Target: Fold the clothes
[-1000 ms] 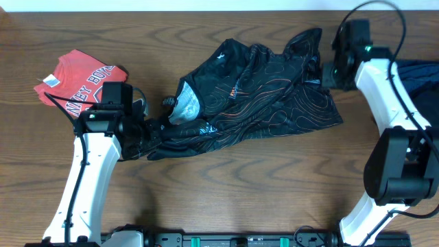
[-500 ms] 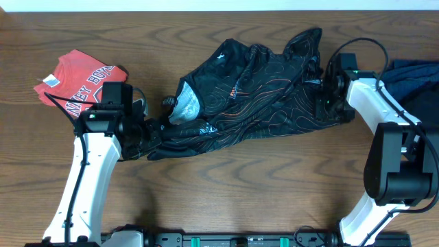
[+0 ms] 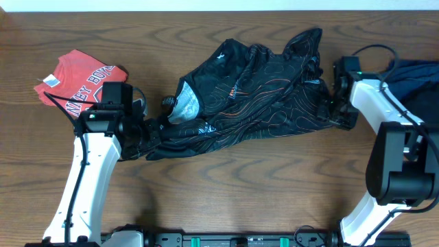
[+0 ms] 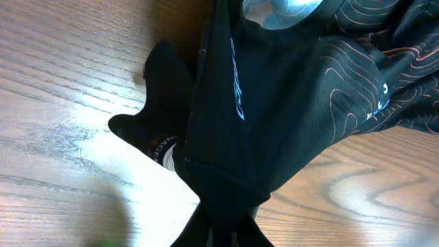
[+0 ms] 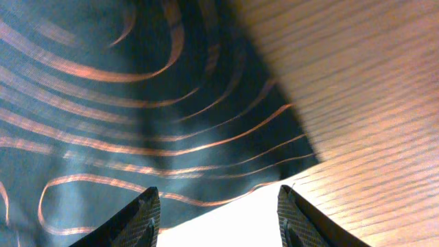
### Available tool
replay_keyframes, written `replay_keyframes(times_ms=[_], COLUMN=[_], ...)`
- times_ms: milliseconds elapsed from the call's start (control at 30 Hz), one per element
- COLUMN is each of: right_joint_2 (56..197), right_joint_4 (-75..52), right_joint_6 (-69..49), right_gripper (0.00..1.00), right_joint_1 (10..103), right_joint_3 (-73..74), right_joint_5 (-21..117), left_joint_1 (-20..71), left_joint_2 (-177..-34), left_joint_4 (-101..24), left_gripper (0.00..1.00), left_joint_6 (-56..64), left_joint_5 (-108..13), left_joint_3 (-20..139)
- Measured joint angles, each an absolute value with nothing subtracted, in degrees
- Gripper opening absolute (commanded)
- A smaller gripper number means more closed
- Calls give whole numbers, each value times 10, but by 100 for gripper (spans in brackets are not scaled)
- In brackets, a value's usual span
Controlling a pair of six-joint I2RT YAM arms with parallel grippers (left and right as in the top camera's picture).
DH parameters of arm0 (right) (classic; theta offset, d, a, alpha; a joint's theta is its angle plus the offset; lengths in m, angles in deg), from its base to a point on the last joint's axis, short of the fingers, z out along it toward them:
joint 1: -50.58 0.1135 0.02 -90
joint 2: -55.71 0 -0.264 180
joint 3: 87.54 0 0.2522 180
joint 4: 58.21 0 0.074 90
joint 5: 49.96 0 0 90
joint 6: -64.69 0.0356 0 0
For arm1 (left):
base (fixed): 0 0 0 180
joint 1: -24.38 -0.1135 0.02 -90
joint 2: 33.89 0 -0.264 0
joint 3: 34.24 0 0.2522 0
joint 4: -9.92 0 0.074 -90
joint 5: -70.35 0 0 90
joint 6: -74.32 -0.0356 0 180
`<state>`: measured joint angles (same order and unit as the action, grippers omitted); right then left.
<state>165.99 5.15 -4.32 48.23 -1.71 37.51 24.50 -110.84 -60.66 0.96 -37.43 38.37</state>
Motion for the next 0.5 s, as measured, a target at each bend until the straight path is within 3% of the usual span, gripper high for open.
replay_keyframes(times_ms=[400,433,500], right_joint_2=[1660,1659,1656], right_joint_4=[-11,-15,-34], right_joint_6=[-1,-1,0], right_gripper=[51,48,29], right_joint_1=[439,439,439], right_joint_3=[-58,-60,-66], right_joint_5=[381,382,384], left_joint_1=[245,245,245], left_joint_2=[-1108,-1108,-1108], left_joint_4=[-607,-607,-607], left_gripper=[6,6,6], left_joint_6=[10,10,10], left_joint_5=[-373,-373,-373], left_joint_3=[384,384,384])
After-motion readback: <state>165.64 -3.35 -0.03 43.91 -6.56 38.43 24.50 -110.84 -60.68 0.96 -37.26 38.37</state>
